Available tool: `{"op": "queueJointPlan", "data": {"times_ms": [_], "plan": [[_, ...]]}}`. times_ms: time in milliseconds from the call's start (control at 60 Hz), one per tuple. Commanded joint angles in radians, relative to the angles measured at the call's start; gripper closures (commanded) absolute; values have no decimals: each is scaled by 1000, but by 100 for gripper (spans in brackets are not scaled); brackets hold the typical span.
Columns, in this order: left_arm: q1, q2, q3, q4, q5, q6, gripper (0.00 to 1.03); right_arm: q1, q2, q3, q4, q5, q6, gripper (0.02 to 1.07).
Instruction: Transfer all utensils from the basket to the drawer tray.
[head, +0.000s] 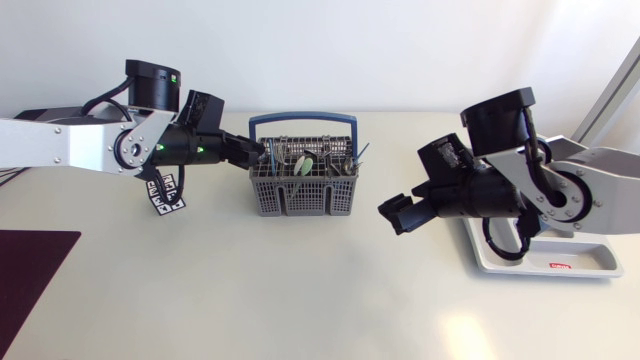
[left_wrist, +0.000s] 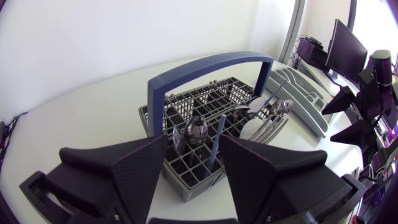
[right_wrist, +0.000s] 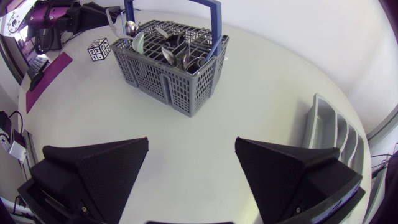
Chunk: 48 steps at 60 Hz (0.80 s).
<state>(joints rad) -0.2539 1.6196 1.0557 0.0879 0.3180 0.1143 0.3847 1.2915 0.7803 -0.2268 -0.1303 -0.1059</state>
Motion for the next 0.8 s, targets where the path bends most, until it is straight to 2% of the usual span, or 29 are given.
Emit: {"op": "queueJointPlan", "data": {"times_ms": [0,217,333,417,567,750,783], "plan": [[-21,19,23,13,15,24,46,11,23,25,-13,3,-12,7],[-48,34,35,35,13,31,46,22,37,25,-14,9,-15,7],[-59,68,56,53,1,38,53,34,42,25,-14,14,-15,7],[-68,88,61,59,-17,45,53,37,45,23,-14,15,-15,7],[-79,120,67,84,-59,47,67,40,48,23,-14,17,-15,7],[-68,118,67,128,-62,36,98,51,45,20,-19,20,-20,7],[-67,111,63,136,-62,36,100,54,45,19,-20,21,-20,7]]}}
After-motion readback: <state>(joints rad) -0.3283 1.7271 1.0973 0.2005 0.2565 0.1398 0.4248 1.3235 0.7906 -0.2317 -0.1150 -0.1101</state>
